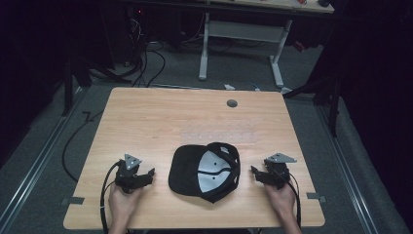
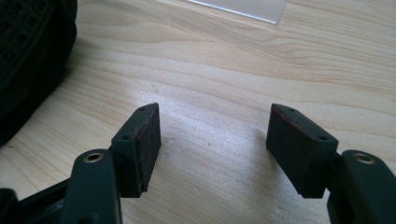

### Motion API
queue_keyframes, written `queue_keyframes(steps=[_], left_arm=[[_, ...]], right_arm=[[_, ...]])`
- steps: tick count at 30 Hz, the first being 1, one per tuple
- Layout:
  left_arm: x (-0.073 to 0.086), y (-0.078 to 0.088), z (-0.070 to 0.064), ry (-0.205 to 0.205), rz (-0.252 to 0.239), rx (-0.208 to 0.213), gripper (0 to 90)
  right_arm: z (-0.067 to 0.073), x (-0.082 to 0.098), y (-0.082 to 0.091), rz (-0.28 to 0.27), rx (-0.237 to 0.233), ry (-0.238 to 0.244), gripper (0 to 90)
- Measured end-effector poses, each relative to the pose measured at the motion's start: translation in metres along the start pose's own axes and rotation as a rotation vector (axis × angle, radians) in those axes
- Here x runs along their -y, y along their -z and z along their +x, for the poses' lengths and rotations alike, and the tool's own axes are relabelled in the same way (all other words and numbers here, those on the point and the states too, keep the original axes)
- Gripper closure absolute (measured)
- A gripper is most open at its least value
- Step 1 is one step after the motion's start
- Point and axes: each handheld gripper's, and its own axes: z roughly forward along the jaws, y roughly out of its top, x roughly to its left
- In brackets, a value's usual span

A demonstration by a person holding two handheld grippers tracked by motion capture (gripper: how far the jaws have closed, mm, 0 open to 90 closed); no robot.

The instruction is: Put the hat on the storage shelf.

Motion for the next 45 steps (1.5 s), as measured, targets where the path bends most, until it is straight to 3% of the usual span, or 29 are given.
queue_keyframes(steps=[24,34,45], left_arm=[[0.0,0.0,0.0,0.0,0.0,0.002,26.9],[0.0,0.0,0.0,0.0,0.0,0.001,26.9],[0.0,0.0,0.0,0.001,0.0,0.001,26.9]], right_arm=[[0.0,0.0,0.002,0.0,0.001,-0.018,39.1],[0.001,-0.005,0.02,-0.073,-0.073,-0.036,38.4],[0.01,-0.022,0.03,-0.115,-0.136,-0.007,34.8]])
